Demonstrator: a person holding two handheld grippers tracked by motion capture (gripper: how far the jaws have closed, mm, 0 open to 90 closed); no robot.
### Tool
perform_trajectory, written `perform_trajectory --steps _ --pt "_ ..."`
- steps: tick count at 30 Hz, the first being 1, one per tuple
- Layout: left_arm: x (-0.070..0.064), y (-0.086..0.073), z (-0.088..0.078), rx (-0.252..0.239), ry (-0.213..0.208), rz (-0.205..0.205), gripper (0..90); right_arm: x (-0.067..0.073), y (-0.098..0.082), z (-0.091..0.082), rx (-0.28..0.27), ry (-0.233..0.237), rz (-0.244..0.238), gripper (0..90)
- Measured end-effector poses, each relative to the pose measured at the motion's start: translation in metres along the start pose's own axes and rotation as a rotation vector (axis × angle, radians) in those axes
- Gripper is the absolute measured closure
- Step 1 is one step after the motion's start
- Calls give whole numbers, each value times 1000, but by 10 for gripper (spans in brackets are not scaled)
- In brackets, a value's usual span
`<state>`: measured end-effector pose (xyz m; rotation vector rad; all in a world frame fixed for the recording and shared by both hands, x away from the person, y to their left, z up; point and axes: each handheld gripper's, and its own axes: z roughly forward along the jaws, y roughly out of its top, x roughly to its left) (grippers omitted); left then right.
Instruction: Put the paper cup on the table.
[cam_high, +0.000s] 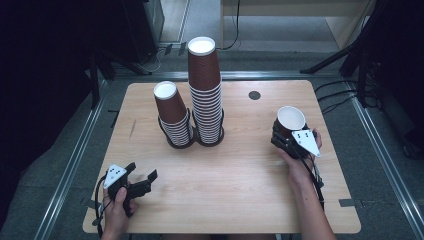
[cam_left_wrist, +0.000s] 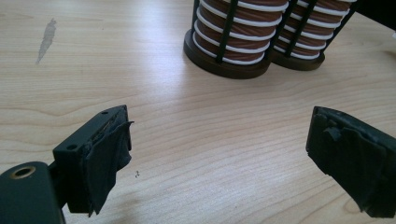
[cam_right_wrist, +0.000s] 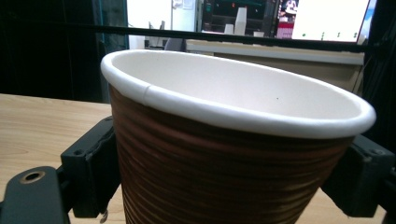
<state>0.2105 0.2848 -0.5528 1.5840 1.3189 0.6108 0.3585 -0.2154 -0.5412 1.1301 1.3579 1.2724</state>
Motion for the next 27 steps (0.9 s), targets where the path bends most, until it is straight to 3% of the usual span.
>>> perform_trajectory --steps 9,10,21,27 --pt "1 0 0 -2 -9 -17 68 2 1 9 28 9 2 119" --pt "1 0 1 1 -9 -10 68 4 0 12 50 14 17 120" --pt "2 0 1 4 -16 -16 69 10 -9 16 101 24 -26 113" --pt "2 0 1 6 -18 -16 68 9 -8 16 112 25 -16 103"
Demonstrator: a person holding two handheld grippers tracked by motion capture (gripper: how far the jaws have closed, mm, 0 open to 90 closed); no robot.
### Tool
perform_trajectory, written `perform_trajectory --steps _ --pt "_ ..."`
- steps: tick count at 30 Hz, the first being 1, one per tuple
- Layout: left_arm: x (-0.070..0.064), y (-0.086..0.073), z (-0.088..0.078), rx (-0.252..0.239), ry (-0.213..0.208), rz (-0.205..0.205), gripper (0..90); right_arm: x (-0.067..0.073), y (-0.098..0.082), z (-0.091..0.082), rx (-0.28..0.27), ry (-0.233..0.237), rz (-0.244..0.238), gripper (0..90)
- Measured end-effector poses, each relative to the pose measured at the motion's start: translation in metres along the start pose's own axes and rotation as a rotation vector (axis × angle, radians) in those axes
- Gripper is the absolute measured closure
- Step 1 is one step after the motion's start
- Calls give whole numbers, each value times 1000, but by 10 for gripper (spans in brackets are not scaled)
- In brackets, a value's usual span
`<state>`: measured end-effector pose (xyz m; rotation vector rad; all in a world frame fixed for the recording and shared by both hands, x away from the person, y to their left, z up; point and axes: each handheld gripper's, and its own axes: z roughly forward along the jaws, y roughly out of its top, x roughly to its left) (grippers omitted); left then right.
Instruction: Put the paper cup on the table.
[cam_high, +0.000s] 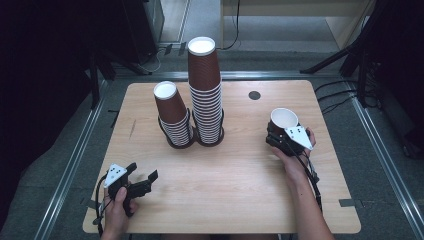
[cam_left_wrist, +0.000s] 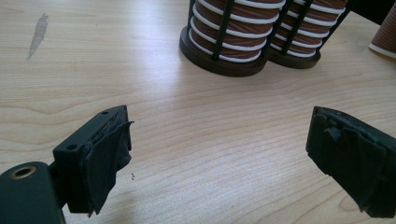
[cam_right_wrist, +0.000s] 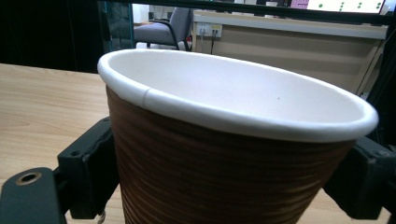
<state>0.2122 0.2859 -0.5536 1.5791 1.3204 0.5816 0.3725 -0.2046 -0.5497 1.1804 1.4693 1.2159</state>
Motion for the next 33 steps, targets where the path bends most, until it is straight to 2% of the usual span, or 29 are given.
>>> perform_trajectory --steps 5,8,18,27,33 --pt "0 0 0 2 -1 -1 69 1 0 -1 6 9 -19 73" --pt "0 0 0 2 -2 -5 68 2 1 -2 8 18 -14 0" --pt "1 0 0 3 -7 -10 69 2 7 -10 -11 25 -25 0" --pt "2 0 0 6 -15 -18 69 1 6 -25 -14 34 -44 0" --pt "2 1 1 6 -14 -18 68 -2 5 -37 -13 42 -34 0"
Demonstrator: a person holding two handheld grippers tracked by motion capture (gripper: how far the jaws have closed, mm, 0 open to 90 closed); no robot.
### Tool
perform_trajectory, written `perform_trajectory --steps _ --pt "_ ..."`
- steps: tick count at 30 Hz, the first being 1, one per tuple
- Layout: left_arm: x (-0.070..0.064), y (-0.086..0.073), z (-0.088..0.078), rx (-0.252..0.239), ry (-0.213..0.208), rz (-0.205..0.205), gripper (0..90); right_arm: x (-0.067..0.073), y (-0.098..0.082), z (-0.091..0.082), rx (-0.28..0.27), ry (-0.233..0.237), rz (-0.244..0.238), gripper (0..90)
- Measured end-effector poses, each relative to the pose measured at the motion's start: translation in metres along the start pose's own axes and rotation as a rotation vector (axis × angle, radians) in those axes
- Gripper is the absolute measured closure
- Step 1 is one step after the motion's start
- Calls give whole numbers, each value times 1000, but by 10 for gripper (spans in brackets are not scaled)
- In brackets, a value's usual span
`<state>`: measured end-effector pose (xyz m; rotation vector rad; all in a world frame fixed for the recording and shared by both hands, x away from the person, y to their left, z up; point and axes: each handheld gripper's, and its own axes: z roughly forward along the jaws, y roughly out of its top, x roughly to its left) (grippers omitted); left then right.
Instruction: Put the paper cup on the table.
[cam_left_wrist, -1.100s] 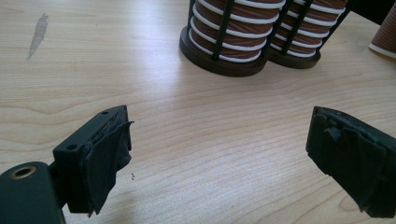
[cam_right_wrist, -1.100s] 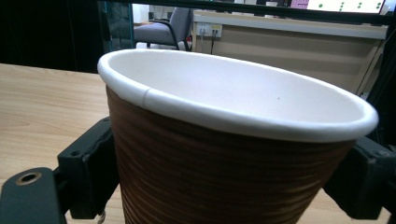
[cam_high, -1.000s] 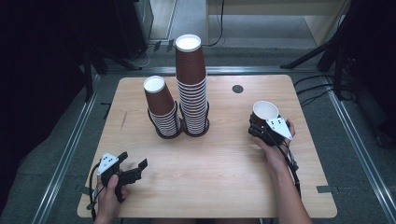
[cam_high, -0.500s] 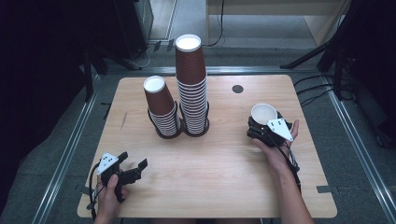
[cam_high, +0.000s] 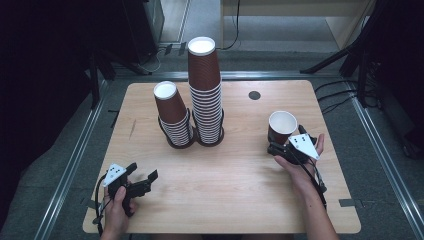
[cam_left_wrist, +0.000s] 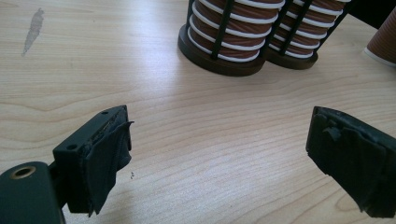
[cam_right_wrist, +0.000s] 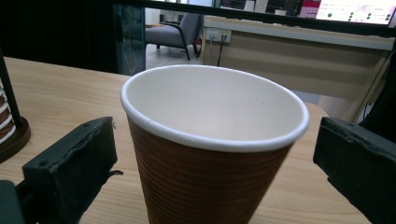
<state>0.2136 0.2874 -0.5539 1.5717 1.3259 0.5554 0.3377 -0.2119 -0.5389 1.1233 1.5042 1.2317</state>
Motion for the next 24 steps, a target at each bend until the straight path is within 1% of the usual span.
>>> perform_trajectory --steps 2,3,5,9,10,11,13,14,16,17,18,21,22,24 --pt "0 0 0 -1 1 1 68 0 0 -2 -3 5 1 0" --pt "-1 0 0 -1 3 1 69 -2 0 -7 -4 10 0 0" --pt "-1 0 0 -2 6 5 68 -3 0 -11 -2 18 -3 0" --pt "-1 0 0 -5 10 0 68 -4 0 -17 -4 22 -10 0" --pt "0 0 0 -4 11 0 68 -5 -1 -22 -4 23 -10 0" --pt "0 0 0 -4 11 0 68 -5 -1 -22 -4 23 -10 0" --pt "0 0 0 -3 12 1 68 -7 -3 -28 -5 29 1 0" --pt "0 0 0 -3 13 0 68 -7 -3 -28 -5 29 1 0" --pt "-1 0 0 -3 14 0 68 -9 -7 -36 0 31 -1 0" --pt "-1 0 0 -3 14 0 68 -9 -7 -36 0 31 -1 0" --pt "0 0 0 -3 14 -2 68 -11 -11 -41 0 23 -13 0" --pt "0 0 0 -2 13 -4 68 -13 -14 -45 3 14 -10 0" --pt "0 0 0 -2 13 -5 68 -14 -16 -48 7 -3 -11 0" --pt "0 0 0 -2 12 -7 68 -18 -18 -52 5 -21 -6 0"
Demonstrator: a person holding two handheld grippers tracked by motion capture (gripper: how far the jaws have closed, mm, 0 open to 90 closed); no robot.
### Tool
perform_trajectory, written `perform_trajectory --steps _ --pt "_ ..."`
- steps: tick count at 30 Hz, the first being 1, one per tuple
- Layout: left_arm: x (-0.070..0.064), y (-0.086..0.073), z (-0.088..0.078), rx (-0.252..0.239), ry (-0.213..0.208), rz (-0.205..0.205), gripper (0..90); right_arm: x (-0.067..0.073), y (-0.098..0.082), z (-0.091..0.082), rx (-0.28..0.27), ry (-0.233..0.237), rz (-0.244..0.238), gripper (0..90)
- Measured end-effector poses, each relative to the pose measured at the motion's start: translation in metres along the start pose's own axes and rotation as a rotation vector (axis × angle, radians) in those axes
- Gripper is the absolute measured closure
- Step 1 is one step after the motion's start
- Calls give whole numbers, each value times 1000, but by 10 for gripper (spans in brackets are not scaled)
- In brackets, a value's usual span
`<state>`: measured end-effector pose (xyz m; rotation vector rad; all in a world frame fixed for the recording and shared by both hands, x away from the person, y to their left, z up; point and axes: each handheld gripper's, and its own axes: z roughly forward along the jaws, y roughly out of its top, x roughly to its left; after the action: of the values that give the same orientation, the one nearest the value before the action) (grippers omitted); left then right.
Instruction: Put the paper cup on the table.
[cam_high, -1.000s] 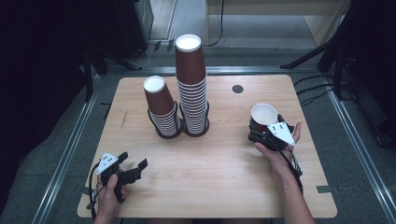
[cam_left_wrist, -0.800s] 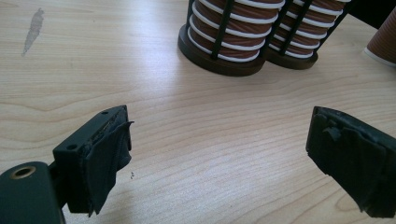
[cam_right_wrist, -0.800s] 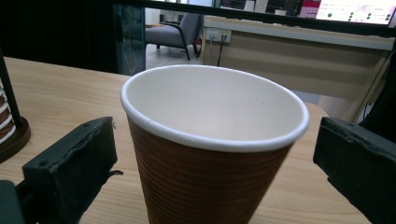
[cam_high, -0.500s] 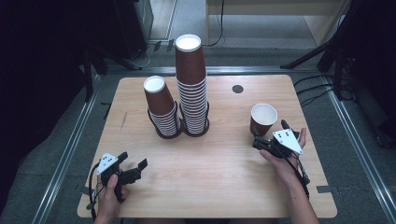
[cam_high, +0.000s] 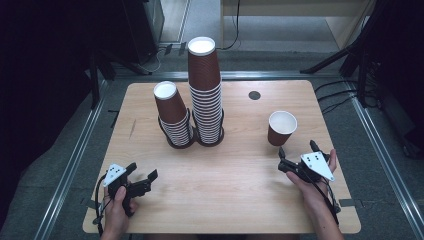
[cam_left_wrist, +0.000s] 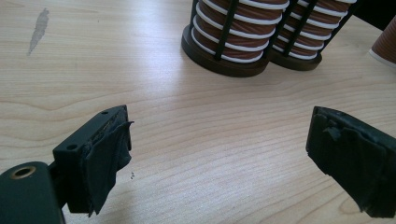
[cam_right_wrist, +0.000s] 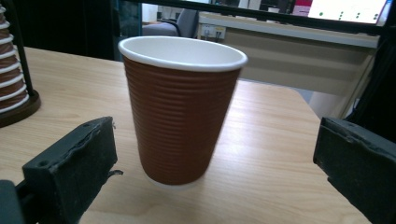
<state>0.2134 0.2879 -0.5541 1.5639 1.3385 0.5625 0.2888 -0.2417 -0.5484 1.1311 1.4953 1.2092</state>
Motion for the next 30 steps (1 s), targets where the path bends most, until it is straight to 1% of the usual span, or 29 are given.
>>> perform_trajectory --steps 1,3,6,8,10,12,15,16,18,21,23,24,25,26,27,29,30 --pt "0 0 0 -1 0 -2 68 -5 0 -4 -5 -13 16 0" --pt "0 0 0 -1 -1 -2 68 -10 1 -8 -8 -20 38 0" --pt "0 0 0 -1 -3 -4 68 -14 0 -13 -9 -25 38 0" --pt "1 0 1 0 -6 -7 68 -20 -1 -20 -7 -38 39 0" --pt "1 0 1 1 -9 -8 68 -22 -2 -24 -6 -55 39 0" --pt "1 0 0 2 -9 -11 68 -25 -4 -29 -3 -62 35 0" --pt "2 0 0 1 -12 -12 68 -26 -5 -33 1 -62 34 0" --pt "2 0 0 1 -13 -15 68 -28 -7 -38 -1 -65 32 0" --pt "2 1 1 1 -12 -17 69 -29 -7 -39 0 -66 33 0" --pt "2 1 0 2 -12 -19 68 -34 -11 -47 8 -76 35 0" --pt "2 0 0 4 -12 -18 68 -35 -11 -48 8 -82 33 0" --pt "2 1 1 4 -13 -18 68 -39 -11 -53 -6 -99 28 0" --pt "2 1 1 5 -13 -17 68 -39 -11 -53 -6 -99 28 0" --pt "2 1 1 4 -14 -16 68 -41 -12 -55 -6 -104 32 0" --pt "2 1 1 4 -15 -19 68 -45 -14 -58 2 -107 48 0" --pt "2 1 1 4 -15 -20 68 -46 -14 -61 2 -108 50 0" --pt "2 1 1 4 -16 -19 68 -48 -15 -65 4 -105 54 0"
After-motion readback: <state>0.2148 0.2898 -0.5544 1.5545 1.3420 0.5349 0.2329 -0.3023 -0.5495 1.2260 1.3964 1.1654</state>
